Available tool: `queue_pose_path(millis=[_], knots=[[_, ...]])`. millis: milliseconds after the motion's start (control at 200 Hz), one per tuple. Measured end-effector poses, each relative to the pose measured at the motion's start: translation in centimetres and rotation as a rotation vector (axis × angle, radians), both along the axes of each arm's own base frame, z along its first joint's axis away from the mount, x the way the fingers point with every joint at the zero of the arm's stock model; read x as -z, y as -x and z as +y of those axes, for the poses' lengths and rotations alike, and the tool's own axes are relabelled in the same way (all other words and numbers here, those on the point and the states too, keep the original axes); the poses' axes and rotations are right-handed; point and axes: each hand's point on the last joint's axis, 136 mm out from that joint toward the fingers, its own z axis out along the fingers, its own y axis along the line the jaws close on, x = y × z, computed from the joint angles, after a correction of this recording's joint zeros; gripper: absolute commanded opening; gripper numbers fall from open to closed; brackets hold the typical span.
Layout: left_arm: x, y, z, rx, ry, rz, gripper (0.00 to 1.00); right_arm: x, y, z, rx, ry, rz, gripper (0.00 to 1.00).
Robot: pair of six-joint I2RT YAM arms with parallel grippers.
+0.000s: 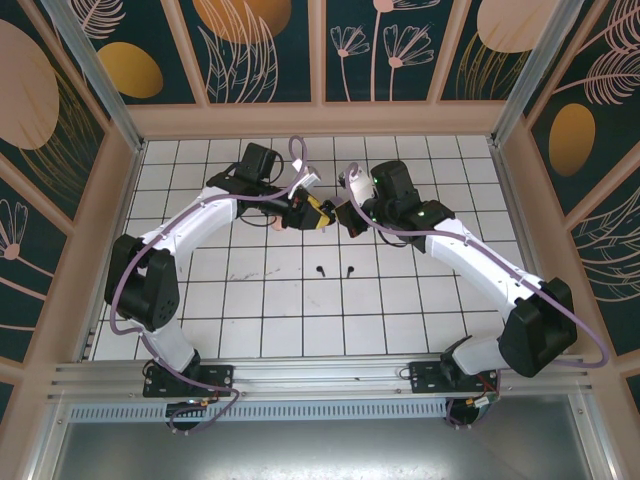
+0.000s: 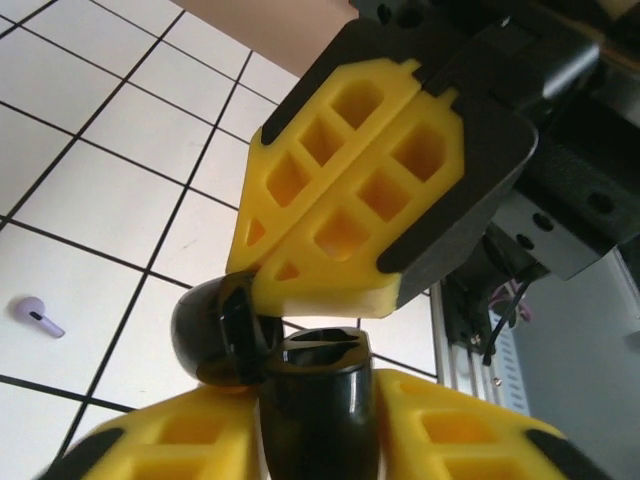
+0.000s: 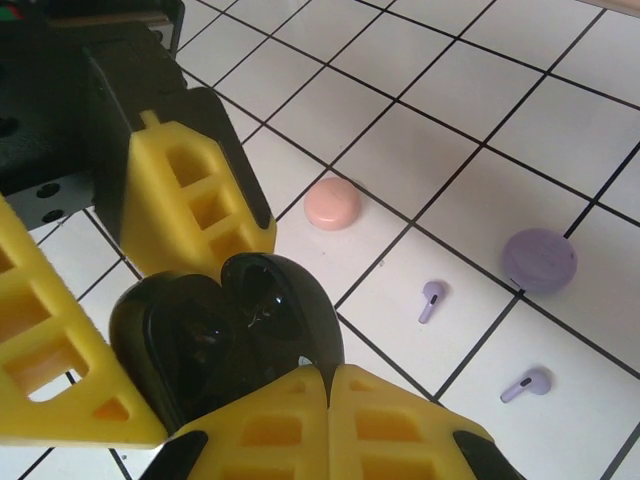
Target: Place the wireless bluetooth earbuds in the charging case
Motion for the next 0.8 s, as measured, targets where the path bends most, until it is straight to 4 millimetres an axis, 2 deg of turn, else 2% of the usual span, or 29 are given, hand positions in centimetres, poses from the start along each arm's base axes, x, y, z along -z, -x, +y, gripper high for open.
queue_pose_path(millis=[205, 245, 315, 385, 450, 515, 716, 801], knots=[[-0.3, -0.2, -0.1, -0.002, 0.013, -0.001, 0.10, -0.2, -0.2, -0.2, 0.012, 0.001, -0.012, 0.00], [-0.3, -0.2, -0.2, -0.003, 0.019, -0.001, 0.09, -0.3, -0.3, -0.2, 0.017, 0.001, -0.017, 0.08], [-0.4, -0.3, -0.3, -0.003, 0.035, -0.004, 0.05, -0.6, -0.4, -0.4, 0.029, -0.002, -0.021, 0.15], [-0.4, -0.3, -0.4, -0.006, 0.052, -0.014, 0.02, -0.7, -0.4, -0.6, 0.041, -0.006, -0.018, 0.32], [-0.5, -0.2, -0.3, -0.015, 0.063, -0.021, 0.00, -1.2, -0.6, -1.0, 0.064, -0.016, -0.018, 0.43], [-0.8, -0.4, -0.3, -0.031, 0.077, -0.043, 0.00, -2.2, -0.4, -1.4, 0.078, -0.040, -0.026, 0.53], [-2.3, -0.9, 1.0, -0.147, 0.124, -0.137, 0.00, -7.7, 1.3, -3.2, 0.137, -0.174, -0.083, 0.56], [-3.3, -1.5, 2.3, -0.230, 0.148, -0.191, 0.00, -9.2, 2.5, -4.1, 0.165, -0.227, -0.093, 0.56]])
